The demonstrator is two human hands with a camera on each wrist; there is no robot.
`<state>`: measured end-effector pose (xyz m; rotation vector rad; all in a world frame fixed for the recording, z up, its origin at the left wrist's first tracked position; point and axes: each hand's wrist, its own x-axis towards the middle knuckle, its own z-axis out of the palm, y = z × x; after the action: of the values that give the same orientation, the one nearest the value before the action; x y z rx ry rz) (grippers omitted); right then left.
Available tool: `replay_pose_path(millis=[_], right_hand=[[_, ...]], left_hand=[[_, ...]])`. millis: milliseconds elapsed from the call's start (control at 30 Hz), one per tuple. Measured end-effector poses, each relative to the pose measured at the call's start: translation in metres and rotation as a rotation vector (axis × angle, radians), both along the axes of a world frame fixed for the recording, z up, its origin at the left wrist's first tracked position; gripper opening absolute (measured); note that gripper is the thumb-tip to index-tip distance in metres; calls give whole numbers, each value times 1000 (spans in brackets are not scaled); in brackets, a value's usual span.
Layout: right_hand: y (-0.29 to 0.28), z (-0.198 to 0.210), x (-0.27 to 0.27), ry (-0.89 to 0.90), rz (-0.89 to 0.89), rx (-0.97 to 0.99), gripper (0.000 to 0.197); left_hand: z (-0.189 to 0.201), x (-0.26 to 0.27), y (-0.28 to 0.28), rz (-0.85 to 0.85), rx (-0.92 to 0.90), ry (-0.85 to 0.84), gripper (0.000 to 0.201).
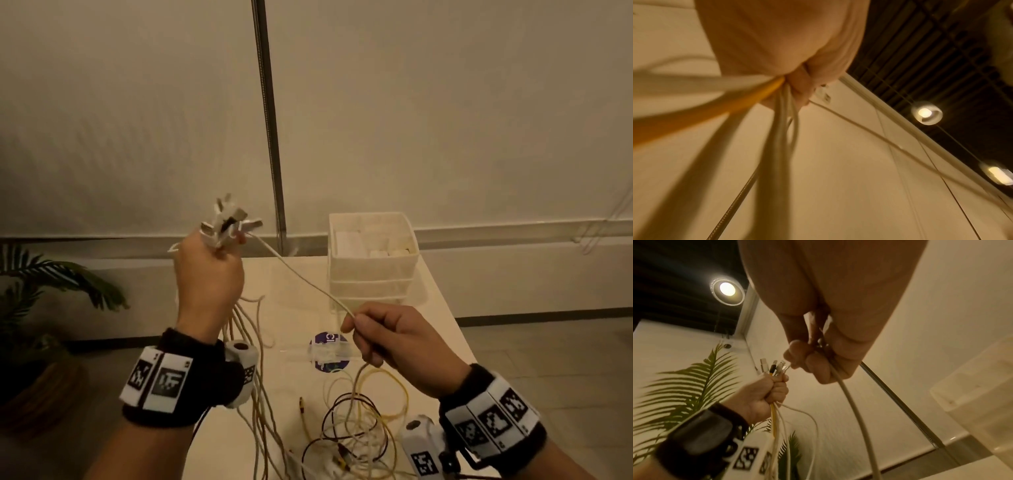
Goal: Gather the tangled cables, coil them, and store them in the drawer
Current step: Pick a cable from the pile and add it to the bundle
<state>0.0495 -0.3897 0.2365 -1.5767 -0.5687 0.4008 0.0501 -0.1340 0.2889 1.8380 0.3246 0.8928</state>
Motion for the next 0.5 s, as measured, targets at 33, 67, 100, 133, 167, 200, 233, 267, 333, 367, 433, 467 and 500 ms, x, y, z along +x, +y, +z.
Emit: replay_pose_path(millis=[33, 67, 100, 133, 167, 200, 233, 267, 333, 367, 433, 467, 500], right_hand=[[1, 1, 2, -21, 10, -47, 26], [2, 0, 3, -34, 23, -100, 26], [2, -2, 3, -37, 31, -140, 27], [1, -5, 2, -30, 23, -152, 28], [1, -7, 1, -9, -7, -130, 29], [2, -8, 1, 37, -51, -75, 30], [4, -7, 2, 97, -96, -2, 31], [6, -4, 3, 152, -123, 69, 31], [13, 6, 8, 210, -135, 152, 31], [16, 13, 9, 226, -115, 185, 31], [22, 25, 12, 254, -73, 243, 33], [23, 31, 13, 241, -63, 246, 33], [24, 36, 14, 208, -66, 228, 33]], left_hand=[[1, 2, 6, 22, -125, -49, 20], [4, 4, 15, 46, -263, -105, 16], [7, 6, 23, 62, -378, -157, 14], [10, 6, 30, 85, -426, -173, 18], [11, 5, 33, 120, -380, -143, 19], [12, 2, 31, 159, -259, -82, 21], [12, -3, 23, 168, -105, -21, 23], [10, -9, 9, 124, 27, 8, 29], [4, -19, -18, -121, 197, 1, 49], [1, -22, -31, -310, 248, 8, 53], [-5, -23, -49, -626, 336, 67, 54], [-9, -21, -53, -699, 382, 80, 51], [-11, -18, -56, -718, 416, 70, 44]])
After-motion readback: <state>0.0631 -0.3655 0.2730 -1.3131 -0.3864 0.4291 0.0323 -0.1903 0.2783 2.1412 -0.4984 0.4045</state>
